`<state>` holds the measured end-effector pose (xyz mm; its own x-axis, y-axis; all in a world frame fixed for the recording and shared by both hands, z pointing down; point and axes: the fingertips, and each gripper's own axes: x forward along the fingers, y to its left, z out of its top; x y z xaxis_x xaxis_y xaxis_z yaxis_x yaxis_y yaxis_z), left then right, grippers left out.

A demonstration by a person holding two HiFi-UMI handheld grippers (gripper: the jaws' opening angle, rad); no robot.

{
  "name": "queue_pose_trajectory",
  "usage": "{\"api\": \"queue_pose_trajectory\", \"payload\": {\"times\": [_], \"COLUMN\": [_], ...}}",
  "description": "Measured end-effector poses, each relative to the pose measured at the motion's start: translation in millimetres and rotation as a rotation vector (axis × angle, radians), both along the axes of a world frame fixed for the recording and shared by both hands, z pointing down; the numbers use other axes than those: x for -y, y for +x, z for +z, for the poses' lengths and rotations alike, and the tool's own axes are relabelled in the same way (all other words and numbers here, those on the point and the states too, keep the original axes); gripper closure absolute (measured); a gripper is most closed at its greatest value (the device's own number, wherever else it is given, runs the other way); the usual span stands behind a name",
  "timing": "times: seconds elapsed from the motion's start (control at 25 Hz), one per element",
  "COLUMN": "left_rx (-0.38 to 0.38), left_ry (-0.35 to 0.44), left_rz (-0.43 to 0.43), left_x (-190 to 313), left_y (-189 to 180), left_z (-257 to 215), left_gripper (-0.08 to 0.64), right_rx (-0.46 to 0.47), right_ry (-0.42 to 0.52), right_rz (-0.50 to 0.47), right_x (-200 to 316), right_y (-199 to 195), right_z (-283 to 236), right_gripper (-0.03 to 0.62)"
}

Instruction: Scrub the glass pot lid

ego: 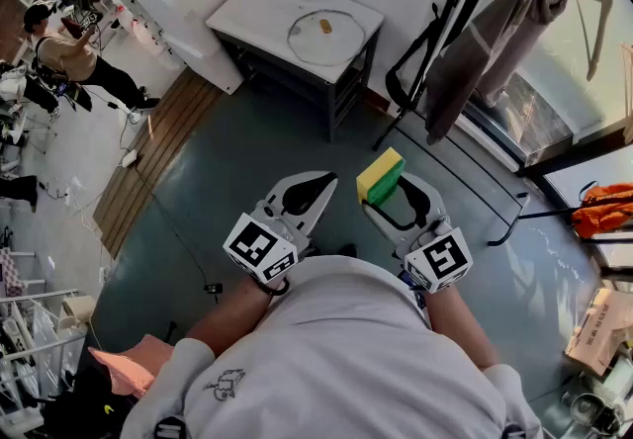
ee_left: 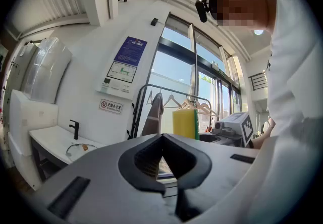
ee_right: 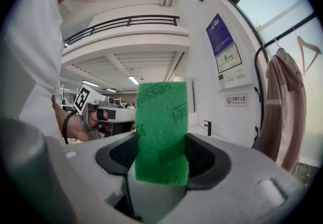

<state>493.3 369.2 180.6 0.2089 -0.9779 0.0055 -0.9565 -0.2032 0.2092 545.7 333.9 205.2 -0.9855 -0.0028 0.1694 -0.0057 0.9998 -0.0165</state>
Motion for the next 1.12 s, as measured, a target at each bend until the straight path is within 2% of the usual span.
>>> {"api": "queue_pose_trajectory", "payload": {"times": [0.52,1.12], "left_rx": [-0.036,-0.04], "left_ry": [0.012,0.028], "left_rz": [-0.014,0.048], "left_x": [-18,-46], "left_y": [-52,-174], "left_z": [2,-13], "left_gripper": [0.561,0.561], "right_rx": [-0.001,-0.02], "right_ry": [-0.017,-0.018], "right_rz": [0.007,0.049], "right_x": [-16,-45], "right_y": [-46,-172], "right_z": [2,-9], "right_gripper": [0.299,0.299]}}
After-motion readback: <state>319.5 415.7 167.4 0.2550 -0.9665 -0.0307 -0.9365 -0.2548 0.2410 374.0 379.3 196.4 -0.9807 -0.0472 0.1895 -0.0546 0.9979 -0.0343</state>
